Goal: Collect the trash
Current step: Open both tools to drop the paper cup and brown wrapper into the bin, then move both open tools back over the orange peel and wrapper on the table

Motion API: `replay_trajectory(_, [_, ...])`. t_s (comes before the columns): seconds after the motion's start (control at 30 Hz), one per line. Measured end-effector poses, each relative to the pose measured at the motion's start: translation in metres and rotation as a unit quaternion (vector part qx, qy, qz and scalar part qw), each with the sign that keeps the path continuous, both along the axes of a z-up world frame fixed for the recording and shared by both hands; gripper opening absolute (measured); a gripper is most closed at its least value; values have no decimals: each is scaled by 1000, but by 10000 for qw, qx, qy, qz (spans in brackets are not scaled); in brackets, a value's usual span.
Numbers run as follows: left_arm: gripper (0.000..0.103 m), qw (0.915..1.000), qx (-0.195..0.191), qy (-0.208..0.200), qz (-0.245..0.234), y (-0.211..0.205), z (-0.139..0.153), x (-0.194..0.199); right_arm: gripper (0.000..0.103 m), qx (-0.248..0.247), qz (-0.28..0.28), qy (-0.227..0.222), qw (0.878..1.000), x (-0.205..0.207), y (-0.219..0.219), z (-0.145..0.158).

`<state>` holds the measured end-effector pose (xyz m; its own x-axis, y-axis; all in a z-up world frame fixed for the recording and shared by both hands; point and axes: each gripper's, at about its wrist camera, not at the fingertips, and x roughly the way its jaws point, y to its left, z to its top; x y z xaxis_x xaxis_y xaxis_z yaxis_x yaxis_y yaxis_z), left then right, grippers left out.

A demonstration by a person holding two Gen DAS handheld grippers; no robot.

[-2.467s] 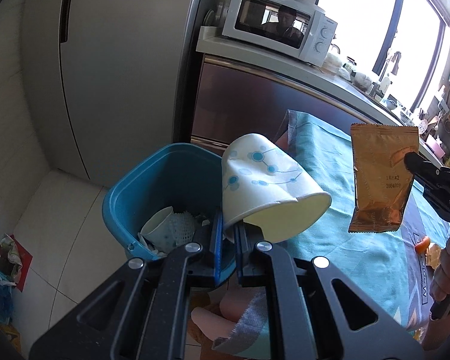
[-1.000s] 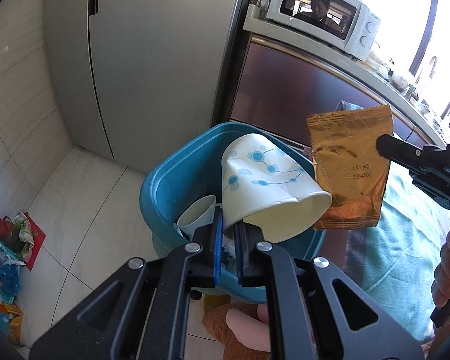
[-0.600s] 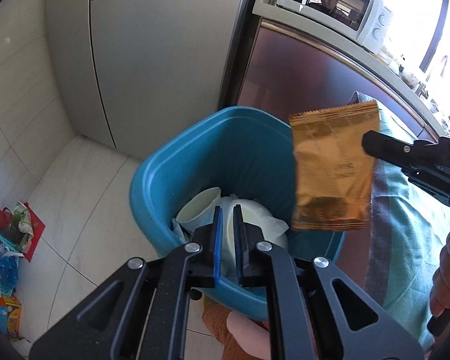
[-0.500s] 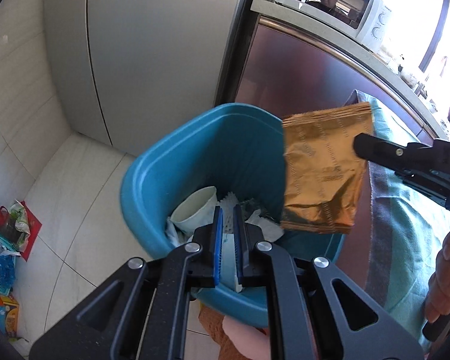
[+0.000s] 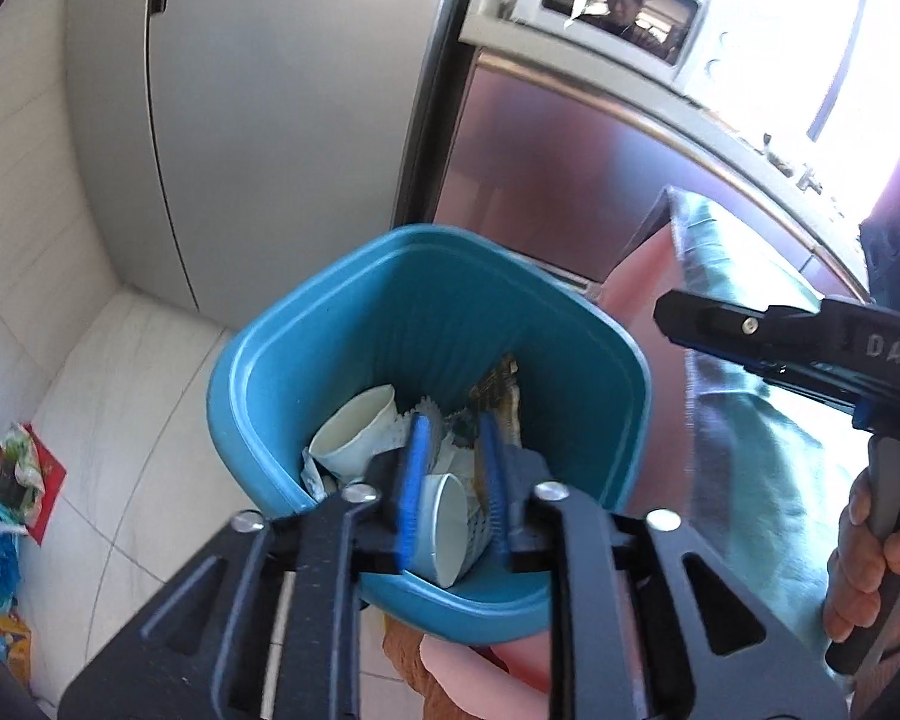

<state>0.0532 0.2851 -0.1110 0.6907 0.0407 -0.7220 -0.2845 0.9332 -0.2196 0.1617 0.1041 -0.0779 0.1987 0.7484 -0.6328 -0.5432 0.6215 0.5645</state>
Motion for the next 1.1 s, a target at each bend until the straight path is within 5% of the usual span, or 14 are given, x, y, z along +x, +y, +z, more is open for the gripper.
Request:
replay_trajectory(0.13, [42,9990,147,-325,-263,-15,20,-9,26,87,20,-164,9998,-9,-20,10])
replay_trajectory(0.43, [47,9930,142,-734,-919,-55,49,-16,33,322,-231,-719,9966,-43,-99,41])
replay_trajectory(0.7, [53,9800,78,-840,-1800,-117,59,-10,38,105,-1125,-1085,9877,-79,-196,46])
replay_trajectory(0.87, [55,9658,-41,-785,-2471,-166,57,0,40,-62,-1916,-1076,9755,-102,-261,39])
replay_trajectory(1.1, [62,9367,-36,-653,-3438,-247,54,5,45,-279,-3153,-1016,9431,-137,-353,30])
